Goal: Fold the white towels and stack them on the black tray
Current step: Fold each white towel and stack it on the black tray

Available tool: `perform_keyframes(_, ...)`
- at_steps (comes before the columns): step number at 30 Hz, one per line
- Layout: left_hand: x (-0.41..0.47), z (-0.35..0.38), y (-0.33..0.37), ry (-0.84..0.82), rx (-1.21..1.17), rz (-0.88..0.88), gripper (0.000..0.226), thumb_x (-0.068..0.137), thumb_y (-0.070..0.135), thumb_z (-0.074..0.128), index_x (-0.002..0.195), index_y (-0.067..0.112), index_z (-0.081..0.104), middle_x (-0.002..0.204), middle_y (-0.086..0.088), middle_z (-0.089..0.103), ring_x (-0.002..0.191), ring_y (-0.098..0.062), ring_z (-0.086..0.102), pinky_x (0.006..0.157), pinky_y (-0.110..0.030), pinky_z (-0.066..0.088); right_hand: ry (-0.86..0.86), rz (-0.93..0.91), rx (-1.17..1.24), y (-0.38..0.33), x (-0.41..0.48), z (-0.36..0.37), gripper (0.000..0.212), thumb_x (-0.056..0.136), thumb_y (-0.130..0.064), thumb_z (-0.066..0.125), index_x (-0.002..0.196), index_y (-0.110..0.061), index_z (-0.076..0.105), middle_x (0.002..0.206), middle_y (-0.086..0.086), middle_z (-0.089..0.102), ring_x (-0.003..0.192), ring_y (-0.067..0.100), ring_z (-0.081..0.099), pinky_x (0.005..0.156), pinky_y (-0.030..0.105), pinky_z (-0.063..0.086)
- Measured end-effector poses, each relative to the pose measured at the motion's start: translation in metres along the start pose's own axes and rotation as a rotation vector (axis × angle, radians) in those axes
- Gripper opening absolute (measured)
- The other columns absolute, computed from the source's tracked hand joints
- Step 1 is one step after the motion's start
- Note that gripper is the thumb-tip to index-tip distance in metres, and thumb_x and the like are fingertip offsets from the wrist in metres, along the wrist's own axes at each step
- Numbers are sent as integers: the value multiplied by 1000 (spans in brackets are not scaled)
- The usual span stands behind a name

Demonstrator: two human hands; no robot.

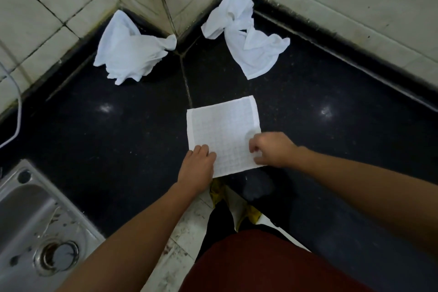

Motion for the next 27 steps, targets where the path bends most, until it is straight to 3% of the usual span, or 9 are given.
perform_keyframes(2, -13, 8, 5, 1, 1, 16, 16, 84, 11, 55, 99, 12, 60, 102, -6, 55, 95, -25, 52, 77, -33, 38, -34, -25, -143, -5, -10, 19, 43, 82, -34, 65, 121, -24, 52, 116, -2, 52, 108, 18, 51, 73, 30, 43)
perform_keyframes(4, -28, 18, 7, -5, 22, 9, 19, 77, 12, 61, 95, 13, 59, 95, -6, 56, 88, -25, 53, 72, -34, 39, 45, -42, -256, -9, -16, 33, 46, 78, -27, 66, 121, -19, 50, 114, 2, 51, 105, 22, 51, 63, 31, 37)
perform_keyframes(6, -40, 26, 7, -11, 55, 3, 29, 68, 13, 68, 95, 15, 59, 91, -4, 57, 84, -24, 52, 68, -35, 43, 116, -69, -367, -14, -21, 44, 42, 62, -18, 76, 100, -12, 59, 93, 6, 60, 83, 24, 58, 50, 29, 32)
perform_keyframes(9, -46, 32, 9, 9, 100, -15, 40, 57, 9, 76, 92, 16, 58, 89, -3, 57, 83, -23, 53, 67, -34, 47, 230, -111, -353, -10, -27, 57, 38, 39, -10, 83, 67, -11, 58, 62, 5, 56, 53, 22, 54, 39, 23, 25)
perform_keyframes(11, -46, 32, 13, 5, 101, -27, 37, 63, 8, 73, 95, 15, 57, 95, -5, 57, 89, -24, 52, 72, -35, 47, 253, -122, -295, -10, -33, 60, 33, 46, -13, 81, 68, -11, 57, 64, 6, 57, 56, 23, 56, 40, 23, 28)
perform_keyframes(15, -41, 30, 17, 6, 92, -42, 34, 77, 7, 60, 109, 13, 51, 109, -7, 53, 100, -25, 48, 83, -36, 44, 276, -89, -143, -7, -41, 62, 15, 84, -23, 56, 91, -10, 58, 94, 7, 57, 87, 25, 56, 55, 31, 35)
perform_keyframes(19, -37, 27, 15, 19, 98, -56, 33, 80, 5, 56, 112, 12, 50, 111, -8, 52, 100, -25, 47, 84, -35, 43, 254, -117, -61, -6, -46, 49, 15, 86, -26, 50, 93, -14, 57, 98, 0, 53, 90, 18, 51, 63, 34, 44)
perform_keyframes(23, -34, 25, 7, -15, 103, -74, 23, 88, 9, 48, 110, 13, 51, 113, -6, 49, 104, -23, 45, 87, -32, 38, 176, -119, -43, -1, -46, 38, 14, 86, -24, 49, 95, -17, 56, 94, -4, 55, 87, 15, 51, 66, 30, 39)
perform_keyframes(27, -31, 15, -5, 40, -16, -53, 13, 88, 11, 49, 98, 12, 57, 104, -6, 54, 95, -22, 47, 79, -31, 37, 135, -73, 19, 6, -43, 33, 17, 91, -31, 45, 87, -18, 57, 87, -4, 59, 78, 17, 54, 64, 31, 36)
Point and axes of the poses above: each hand's wrist, its own x-axis towards the middle knuckle, its own z-axis out of the palm, y = z × x, the point moved 1 cm from there along x, towards the middle knuckle
